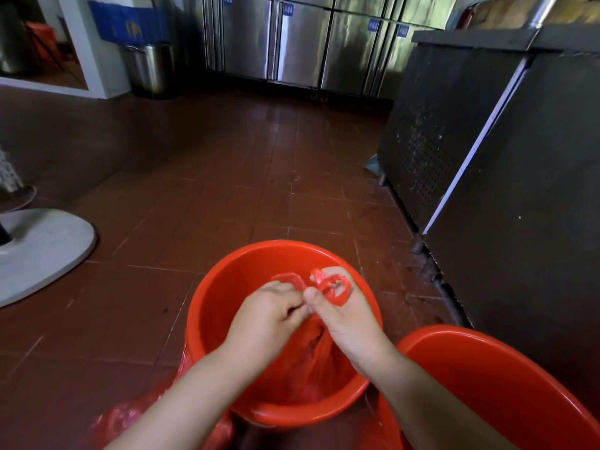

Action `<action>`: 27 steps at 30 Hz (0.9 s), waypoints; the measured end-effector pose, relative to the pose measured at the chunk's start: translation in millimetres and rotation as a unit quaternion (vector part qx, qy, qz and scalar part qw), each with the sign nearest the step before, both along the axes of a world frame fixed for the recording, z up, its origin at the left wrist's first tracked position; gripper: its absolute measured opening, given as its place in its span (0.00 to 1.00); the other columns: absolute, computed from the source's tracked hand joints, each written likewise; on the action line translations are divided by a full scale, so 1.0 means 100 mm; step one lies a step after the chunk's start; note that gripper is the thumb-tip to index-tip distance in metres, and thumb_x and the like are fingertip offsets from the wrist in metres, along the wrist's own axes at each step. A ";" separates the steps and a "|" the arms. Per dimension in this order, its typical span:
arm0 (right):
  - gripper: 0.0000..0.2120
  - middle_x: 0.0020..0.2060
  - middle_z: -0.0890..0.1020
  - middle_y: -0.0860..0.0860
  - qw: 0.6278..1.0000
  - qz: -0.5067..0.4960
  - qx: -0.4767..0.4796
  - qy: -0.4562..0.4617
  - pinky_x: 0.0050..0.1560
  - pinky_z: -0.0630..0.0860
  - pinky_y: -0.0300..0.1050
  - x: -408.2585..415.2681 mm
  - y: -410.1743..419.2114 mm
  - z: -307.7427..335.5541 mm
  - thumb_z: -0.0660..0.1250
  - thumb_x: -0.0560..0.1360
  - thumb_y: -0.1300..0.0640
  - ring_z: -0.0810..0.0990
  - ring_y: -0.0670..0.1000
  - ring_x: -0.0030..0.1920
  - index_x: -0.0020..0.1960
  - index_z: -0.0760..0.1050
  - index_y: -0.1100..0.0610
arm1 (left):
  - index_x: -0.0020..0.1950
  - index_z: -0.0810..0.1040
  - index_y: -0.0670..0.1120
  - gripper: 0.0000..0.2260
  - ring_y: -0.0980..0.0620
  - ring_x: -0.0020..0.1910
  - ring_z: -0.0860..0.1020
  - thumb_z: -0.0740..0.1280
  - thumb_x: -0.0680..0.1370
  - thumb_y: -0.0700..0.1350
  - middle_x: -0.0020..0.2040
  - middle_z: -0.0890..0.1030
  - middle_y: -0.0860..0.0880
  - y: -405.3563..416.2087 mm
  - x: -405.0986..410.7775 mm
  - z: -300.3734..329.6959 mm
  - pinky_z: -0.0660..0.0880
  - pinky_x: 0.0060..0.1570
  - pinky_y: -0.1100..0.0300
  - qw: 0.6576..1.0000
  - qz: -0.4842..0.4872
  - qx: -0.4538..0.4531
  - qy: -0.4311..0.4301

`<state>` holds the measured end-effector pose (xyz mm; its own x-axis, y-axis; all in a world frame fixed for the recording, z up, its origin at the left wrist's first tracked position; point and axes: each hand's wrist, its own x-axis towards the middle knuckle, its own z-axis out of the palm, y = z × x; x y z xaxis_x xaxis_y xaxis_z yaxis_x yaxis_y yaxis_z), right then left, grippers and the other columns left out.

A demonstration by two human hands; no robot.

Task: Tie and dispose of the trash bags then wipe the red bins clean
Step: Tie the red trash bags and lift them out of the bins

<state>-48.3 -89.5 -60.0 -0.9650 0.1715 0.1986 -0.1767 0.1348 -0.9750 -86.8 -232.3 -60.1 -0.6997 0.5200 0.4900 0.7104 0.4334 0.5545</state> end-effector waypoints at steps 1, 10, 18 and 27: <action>0.08 0.36 0.81 0.44 1.000 -0.010 0.009 0.003 0.43 0.74 0.35 0.00 0.00 -0.01 0.67 0.72 0.50 0.79 0.42 0.40 0.47 0.77 0.53 | 0.34 0.78 0.46 0.10 0.57 0.34 0.71 0.66 0.73 0.48 0.30 0.72 0.54 0.01 0.00 -0.02 0.70 0.38 0.57 1.000 -0.003 0.011 -0.019; 0.12 0.26 0.72 0.45 0.998 -0.008 -0.018 -0.067 0.29 0.68 0.40 0.01 0.02 0.04 0.60 0.74 0.45 0.69 0.46 0.27 0.40 0.77 0.49 | 0.50 0.80 0.44 0.09 0.52 0.31 0.78 0.64 0.76 0.32 0.35 0.80 0.48 0.11 -0.02 0.22 0.77 0.34 0.62 0.908 -0.049 0.261 -0.322; 0.22 0.19 0.72 0.52 0.988 -0.033 -0.078 -0.133 0.20 0.63 0.37 0.00 0.05 0.25 0.51 0.81 0.45 0.66 0.47 0.17 0.38 0.75 0.54 | 0.40 0.76 0.41 0.06 0.55 0.30 0.79 0.66 0.76 0.33 0.30 0.80 0.47 0.14 0.08 0.24 0.75 0.34 0.65 0.912 0.005 0.279 -0.301; 0.08 0.37 0.82 0.59 0.958 0.094 -0.192 -0.191 0.32 0.73 0.36 0.02 0.24 0.38 0.68 0.68 0.71 0.76 0.48 0.32 0.37 0.75 0.59 | 0.41 0.77 0.53 0.03 0.55 0.50 0.74 0.70 0.70 0.47 0.45 0.74 0.55 -0.01 0.13 -0.09 0.68 0.51 0.62 0.976 0.002 0.194 -0.101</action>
